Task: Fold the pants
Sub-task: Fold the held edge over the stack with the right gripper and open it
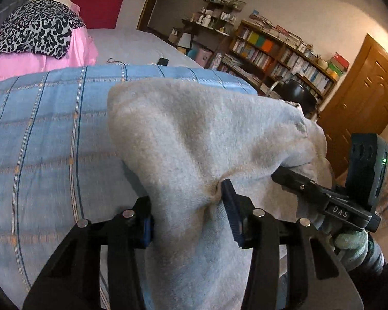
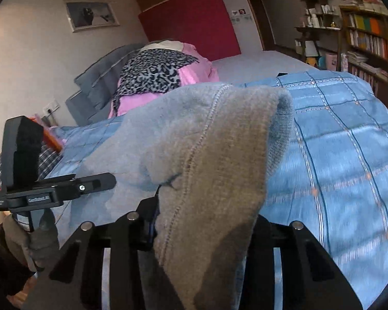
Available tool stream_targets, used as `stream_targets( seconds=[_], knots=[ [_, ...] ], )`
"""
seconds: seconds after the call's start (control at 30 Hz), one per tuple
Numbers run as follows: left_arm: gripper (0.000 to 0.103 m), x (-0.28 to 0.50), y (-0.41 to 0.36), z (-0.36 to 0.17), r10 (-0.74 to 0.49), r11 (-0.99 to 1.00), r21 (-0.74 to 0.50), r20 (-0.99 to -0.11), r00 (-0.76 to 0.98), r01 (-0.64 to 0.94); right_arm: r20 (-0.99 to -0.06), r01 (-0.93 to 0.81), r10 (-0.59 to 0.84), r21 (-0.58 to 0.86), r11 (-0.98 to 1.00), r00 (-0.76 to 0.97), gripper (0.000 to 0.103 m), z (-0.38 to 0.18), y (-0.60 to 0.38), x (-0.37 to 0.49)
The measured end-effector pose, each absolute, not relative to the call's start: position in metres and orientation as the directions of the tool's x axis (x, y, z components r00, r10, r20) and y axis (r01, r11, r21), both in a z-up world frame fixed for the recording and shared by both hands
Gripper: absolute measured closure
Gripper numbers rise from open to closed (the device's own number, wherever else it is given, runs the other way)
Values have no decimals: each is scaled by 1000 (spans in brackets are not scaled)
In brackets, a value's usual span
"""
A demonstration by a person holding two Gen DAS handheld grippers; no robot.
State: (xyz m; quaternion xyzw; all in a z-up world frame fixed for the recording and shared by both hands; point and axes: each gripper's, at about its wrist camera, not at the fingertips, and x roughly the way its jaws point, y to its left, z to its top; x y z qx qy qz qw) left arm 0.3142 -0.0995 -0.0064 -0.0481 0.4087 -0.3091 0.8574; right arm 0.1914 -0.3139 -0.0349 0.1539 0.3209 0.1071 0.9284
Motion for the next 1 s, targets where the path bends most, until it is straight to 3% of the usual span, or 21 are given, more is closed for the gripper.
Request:
stream_targets(
  seconds=[0.23,0.47,0.6,0.67,0.77,1.0],
  knots=[
    [58,414,-107,-36,-550,825,-349,-675,492,444,-605,-60,271,346,936,748,64,-62,-334,284],
    [58,470,-121,-75,-483,855,-286,-746,459,433,-699,41,211,325,945,684,63,-116,-360,336],
    [58,475,-134,-102,-429,866,-232,-800,420,443,-713,73,223,359,930,665,50,-130,-374,337],
    [57,476,-139,-115,-400,873,-205,-820,410,443,-725,105,203,355,929,658,36,-133,-380,332],
    [44,472,-144,-125,-352,888,-151,-831,431,433,-723,165,181,380,910,667,29,-134,-396,323],
    [35,457,-146,-116,-276,913,-69,-830,485,402,-719,261,17,274,926,695,18,-103,-392,300]
  ],
)
